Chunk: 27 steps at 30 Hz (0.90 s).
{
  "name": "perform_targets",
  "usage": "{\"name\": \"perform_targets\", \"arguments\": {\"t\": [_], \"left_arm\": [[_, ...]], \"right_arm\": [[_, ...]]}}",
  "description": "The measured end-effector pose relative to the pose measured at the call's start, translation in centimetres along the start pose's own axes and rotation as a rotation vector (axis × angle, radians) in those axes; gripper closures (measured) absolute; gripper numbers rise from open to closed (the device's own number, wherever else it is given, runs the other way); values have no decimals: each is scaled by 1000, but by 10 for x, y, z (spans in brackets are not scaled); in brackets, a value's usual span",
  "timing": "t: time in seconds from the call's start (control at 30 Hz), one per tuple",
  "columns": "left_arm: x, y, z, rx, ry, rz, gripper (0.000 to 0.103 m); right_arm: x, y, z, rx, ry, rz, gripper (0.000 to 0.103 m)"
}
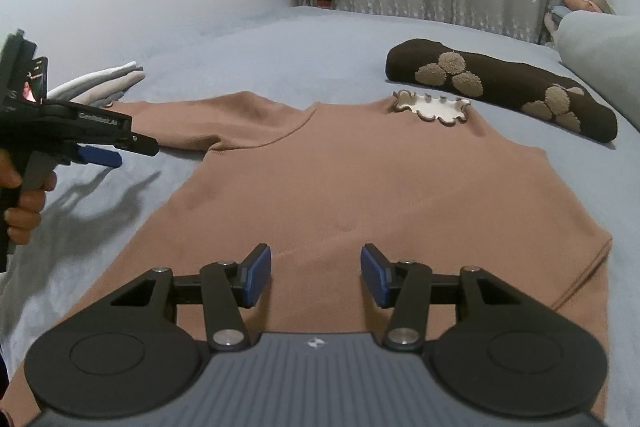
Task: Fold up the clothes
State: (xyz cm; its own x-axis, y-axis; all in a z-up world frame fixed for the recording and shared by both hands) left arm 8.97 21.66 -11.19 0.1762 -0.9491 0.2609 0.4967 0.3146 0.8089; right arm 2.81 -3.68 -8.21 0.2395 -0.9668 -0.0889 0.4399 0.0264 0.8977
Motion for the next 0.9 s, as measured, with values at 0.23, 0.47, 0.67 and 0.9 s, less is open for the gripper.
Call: {"name": "perform_targets", "arguments": {"t": [0.23, 0.47, 0.67, 0.9], "left_arm": [[-24, 20, -23, 62, 46, 153, 34], [-52, 25, -38, 150, 70, 395, 49], [-42, 25, -34, 230, 164, 395, 84], [-8, 31, -10, 378, 138, 288, 93]], "right_arm": [[-2, -3, -9, 13, 47, -17, 48], [1, -12, -6, 21, 78, -12, 48], [18, -14, 0, 34, 63, -25, 48], [38, -20, 3, 52, 38, -61, 48]]}}
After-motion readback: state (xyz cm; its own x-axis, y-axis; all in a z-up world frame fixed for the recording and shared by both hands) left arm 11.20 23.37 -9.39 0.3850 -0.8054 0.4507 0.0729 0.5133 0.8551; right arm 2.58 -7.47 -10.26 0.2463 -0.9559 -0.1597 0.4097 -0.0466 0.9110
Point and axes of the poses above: each gripper's, at about its wrist camera, not at the fingertips, and z roughly against the way its jaws point, x to its right, y to its top, the point moved 1 cm from there along -z, roughly the way its jaws point, and after that the axes turned 11 degrees about x, right-handed, at the moved point
